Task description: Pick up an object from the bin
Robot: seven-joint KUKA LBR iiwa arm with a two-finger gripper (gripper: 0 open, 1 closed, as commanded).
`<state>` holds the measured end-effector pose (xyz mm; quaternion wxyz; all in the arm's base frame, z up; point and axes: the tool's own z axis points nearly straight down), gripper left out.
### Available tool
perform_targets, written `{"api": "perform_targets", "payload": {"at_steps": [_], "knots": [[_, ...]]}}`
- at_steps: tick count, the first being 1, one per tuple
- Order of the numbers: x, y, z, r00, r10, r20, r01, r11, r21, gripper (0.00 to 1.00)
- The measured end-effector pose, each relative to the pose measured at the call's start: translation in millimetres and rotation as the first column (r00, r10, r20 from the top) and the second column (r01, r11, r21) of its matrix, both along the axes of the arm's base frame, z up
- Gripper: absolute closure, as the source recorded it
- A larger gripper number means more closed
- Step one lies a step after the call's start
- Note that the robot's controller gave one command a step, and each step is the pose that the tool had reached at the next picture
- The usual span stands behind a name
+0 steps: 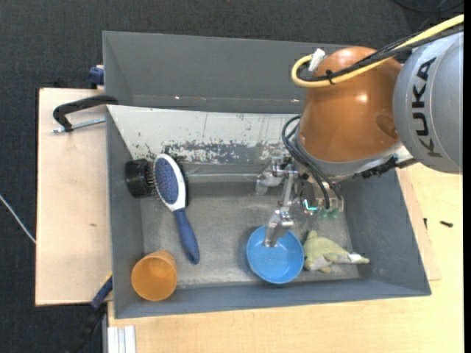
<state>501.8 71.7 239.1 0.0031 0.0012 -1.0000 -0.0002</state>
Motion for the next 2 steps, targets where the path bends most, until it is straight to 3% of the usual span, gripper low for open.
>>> {"api": "perform_targets", "payload": {"at_steps": [1, 2], "knots": [[3.1, -37, -110, 0.907, 0.422, 0.002, -0.422, 0.907, 0.001, 0.0], [51.1, -98, -167, 0.786, 0.618, 0.016, -0.618, 0.786, -0.004, 0.0]]}}
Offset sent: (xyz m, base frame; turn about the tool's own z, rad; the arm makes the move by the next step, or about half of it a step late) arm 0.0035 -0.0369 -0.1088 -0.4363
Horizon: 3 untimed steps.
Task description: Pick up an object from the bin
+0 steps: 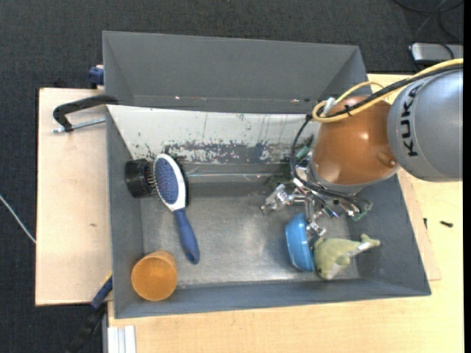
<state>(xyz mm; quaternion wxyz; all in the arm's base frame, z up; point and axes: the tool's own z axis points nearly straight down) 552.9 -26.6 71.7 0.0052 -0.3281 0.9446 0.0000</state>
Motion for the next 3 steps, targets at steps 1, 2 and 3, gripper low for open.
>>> {"api": "perform_targets", "payload": {"at_steps": [1, 2, 3], "knots": [[-15.0, -18, 111, 0.981, 0.192, 0.002, -0.192, 0.981, -0.006, 0.0], [-37.0, 12, 46, 0.765, 0.644, -0.011, -0.644, 0.765, 0.0, 0.0], [-35.7, 22, 6, 0.674, 0.739, -0.009, -0.739, 0.674, -0.001, 0.0]]}}
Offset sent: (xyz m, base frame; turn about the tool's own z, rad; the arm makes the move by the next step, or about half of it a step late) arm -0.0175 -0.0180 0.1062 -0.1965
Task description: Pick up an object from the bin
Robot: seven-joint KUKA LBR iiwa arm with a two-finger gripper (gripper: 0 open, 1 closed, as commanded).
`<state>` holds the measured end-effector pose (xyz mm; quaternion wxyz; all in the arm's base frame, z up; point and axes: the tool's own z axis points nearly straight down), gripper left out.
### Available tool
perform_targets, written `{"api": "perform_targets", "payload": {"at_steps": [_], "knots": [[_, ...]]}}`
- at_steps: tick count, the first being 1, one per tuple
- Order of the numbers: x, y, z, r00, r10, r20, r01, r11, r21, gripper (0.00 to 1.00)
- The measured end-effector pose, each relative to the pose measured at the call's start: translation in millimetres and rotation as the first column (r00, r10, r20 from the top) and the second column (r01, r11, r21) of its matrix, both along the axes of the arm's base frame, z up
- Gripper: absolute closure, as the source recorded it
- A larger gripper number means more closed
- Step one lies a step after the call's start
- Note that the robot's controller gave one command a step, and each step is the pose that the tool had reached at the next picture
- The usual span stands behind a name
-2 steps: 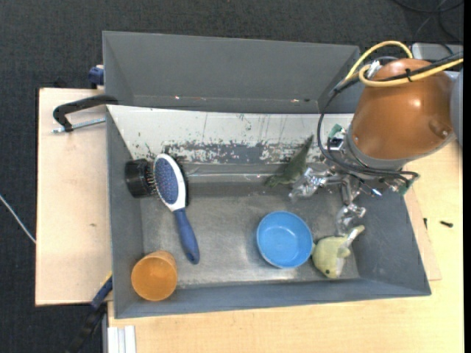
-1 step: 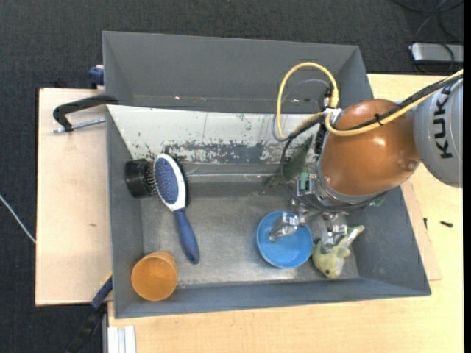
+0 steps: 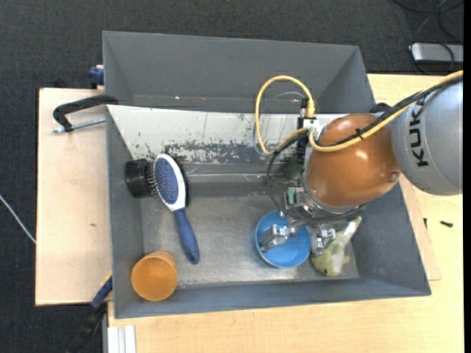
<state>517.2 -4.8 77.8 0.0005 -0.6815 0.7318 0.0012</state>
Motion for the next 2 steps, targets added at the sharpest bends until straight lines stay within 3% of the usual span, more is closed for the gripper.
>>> {"api": "perform_targets", "payload": {"at_steps": [1, 2], "knots": [[2.3, -1, 3, 1.0, -0.002, 0.007, 0.003, 1.0, -0.001, 1.0], [35.5, -28, 140, 0.938, 0.348, 0.01, -0.348, 0.938, -0.004, 1.0]]}}
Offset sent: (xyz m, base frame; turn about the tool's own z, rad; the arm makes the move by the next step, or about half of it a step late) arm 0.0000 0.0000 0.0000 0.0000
